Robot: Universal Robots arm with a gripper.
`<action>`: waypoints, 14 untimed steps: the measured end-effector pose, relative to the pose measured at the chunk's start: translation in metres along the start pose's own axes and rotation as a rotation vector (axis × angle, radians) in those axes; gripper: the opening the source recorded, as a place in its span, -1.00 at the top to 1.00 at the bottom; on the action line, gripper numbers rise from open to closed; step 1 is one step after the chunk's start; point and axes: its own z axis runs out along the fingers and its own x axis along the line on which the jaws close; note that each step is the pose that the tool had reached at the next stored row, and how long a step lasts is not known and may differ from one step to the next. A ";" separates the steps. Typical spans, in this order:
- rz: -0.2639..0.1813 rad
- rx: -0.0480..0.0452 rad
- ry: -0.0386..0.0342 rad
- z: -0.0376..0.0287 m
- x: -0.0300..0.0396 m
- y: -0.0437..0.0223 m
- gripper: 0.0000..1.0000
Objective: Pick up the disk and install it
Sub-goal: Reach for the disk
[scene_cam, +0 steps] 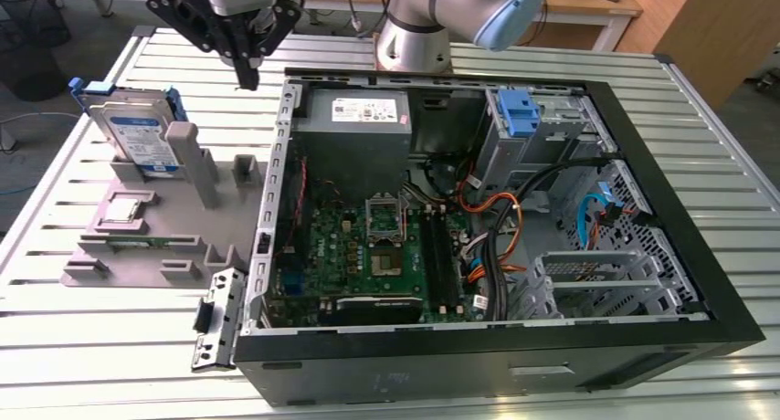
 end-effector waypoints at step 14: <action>0.000 -0.0001 0.0000 -0.0001 0.0052 -0.0004 0.80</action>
